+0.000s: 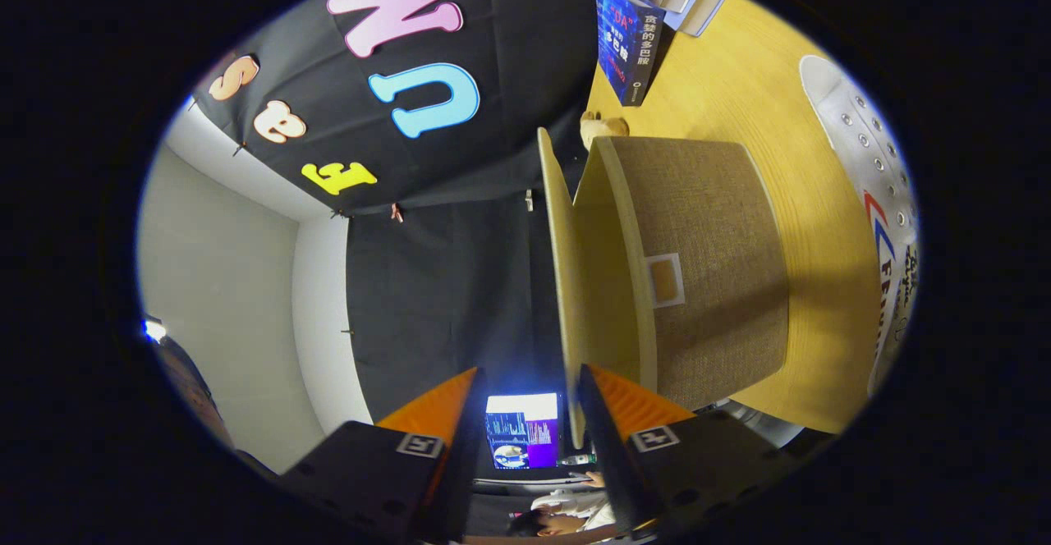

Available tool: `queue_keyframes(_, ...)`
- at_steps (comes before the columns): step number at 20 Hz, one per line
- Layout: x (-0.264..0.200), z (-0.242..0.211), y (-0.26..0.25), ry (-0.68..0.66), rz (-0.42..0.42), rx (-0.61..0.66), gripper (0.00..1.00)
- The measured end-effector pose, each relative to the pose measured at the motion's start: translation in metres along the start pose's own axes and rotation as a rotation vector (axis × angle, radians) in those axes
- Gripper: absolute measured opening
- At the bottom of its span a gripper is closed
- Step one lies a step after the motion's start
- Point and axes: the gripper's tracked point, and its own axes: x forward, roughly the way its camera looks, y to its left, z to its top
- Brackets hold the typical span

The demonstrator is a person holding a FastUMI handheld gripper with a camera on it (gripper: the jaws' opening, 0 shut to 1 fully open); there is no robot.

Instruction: Open the storage box then place both shoes into the box .Put the left shoe in first, then the right shoe, with the right side of both shoes facing outward in a uniform manner.

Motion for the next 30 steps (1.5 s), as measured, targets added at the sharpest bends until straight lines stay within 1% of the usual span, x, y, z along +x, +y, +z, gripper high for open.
queue_keyframes(1,0.004,0.000,0.002,0.007,0.007,-0.002,0.46)
queue_keyframes(2,0.008,-0.005,0.003,0.022,-0.007,-0.006,0.46)
queue_keyframes(3,0.011,-0.001,-0.005,0.003,-0.067,-0.032,0.34)
queue_keyframes(4,0.016,0.004,-0.014,-0.045,-0.119,-0.058,0.23)
queue_keyframes(5,0.021,0.005,-0.012,-0.051,-0.125,-0.054,0.11)
queue_keyframes(6,0.021,0.001,-0.008,-0.042,-0.128,-0.050,0.07)
queue_keyframes(7,0.021,0.002,-0.004,-0.059,-0.133,-0.058,0.05)
queue_keyframes(10,0.029,0.004,0.005,-0.116,-0.188,-0.095,0.05)
queue_keyframes(13,0.043,-0.004,0.029,-0.120,-0.198,-0.102,0.05)
queue_keyframes(16,0.061,-0.003,0.042,-0.146,-0.254,-0.178,0.05)
queue_keyframes(21,0.105,-0.009,0.080,-0.168,-0.257,-0.212,0.05)
queue_keyframes(26,0.160,-0.021,0.099,-0.155,-0.252,-0.229,0.06)
queue_keyframes(29,0.194,-0.030,0.104,-0.138,-0.248,-0.232,0.06)
queue_keyframes(30,0.205,-0.030,0.105,-0.150,-0.245,-0.231,0.06)
